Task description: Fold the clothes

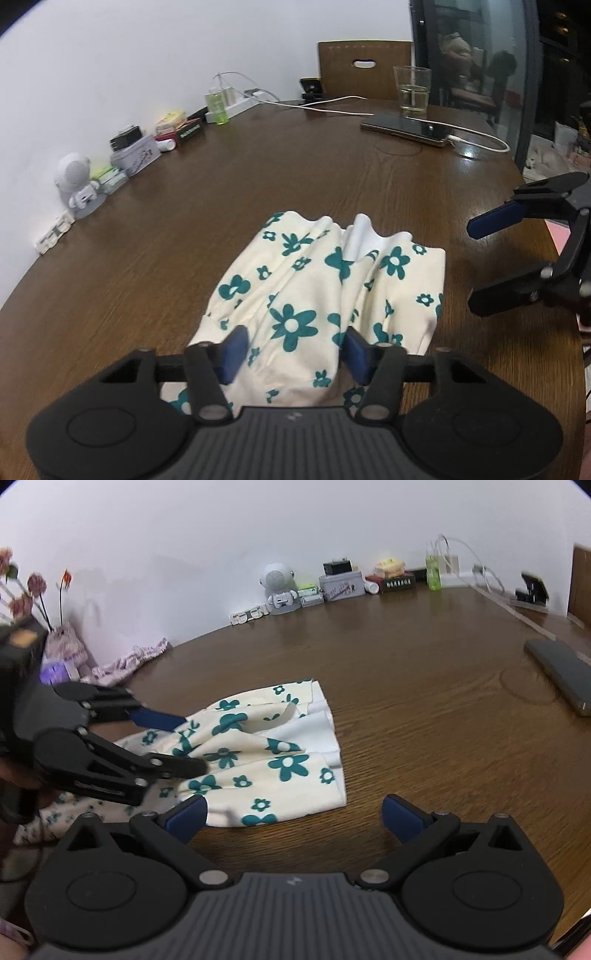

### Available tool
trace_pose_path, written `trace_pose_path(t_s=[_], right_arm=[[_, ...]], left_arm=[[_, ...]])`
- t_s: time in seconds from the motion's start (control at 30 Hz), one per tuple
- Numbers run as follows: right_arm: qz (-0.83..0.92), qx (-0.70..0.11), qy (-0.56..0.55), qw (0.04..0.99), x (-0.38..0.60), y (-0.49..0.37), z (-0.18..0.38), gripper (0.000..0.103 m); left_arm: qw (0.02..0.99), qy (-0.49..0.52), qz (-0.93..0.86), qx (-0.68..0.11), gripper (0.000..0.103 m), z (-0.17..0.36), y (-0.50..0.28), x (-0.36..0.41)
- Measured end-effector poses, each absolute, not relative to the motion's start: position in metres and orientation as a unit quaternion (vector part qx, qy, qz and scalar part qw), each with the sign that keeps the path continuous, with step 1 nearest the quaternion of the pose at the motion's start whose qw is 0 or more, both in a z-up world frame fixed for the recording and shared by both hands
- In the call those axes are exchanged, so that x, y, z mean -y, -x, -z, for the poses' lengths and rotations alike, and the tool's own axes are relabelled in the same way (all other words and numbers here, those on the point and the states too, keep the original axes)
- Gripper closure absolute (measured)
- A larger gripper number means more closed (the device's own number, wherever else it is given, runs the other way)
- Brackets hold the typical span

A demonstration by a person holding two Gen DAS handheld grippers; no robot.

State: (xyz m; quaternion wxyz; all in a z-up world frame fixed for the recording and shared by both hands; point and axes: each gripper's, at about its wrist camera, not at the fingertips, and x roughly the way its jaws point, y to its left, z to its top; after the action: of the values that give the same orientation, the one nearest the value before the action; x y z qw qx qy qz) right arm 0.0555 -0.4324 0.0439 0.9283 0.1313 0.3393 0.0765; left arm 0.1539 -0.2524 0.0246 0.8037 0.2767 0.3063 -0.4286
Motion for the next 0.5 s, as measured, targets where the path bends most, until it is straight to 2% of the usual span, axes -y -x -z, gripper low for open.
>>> trace_pose_path(t_s=[0.03, 0.1, 0.37, 0.5], right_arm=[[-0.078, -0.341, -0.143, 0.926, 0.434, -0.055, -0.044, 0.001], [-0.076, -0.347, -0.164, 0.92, 0.436, -0.055, -0.043, 0.001], [-0.059, -0.345, -0.259, 0.9, 0.436, -0.064, -0.035, 0.007], [-0.042, -0.331, -0.298, 0.894, 0.435, -0.077, -0.031, 0.024]], left_arm=[[0.803, -0.28, 0.43, -0.305, 0.056, -0.023, -0.154, 0.253], [0.802, -0.276, 0.435, -0.303, 0.058, -0.019, -0.154, 0.253], [0.805, -0.251, 0.447, -0.298, 0.059, -0.015, -0.157, 0.246], [0.807, -0.237, 0.452, -0.298, 0.059, -0.014, -0.159, 0.242]])
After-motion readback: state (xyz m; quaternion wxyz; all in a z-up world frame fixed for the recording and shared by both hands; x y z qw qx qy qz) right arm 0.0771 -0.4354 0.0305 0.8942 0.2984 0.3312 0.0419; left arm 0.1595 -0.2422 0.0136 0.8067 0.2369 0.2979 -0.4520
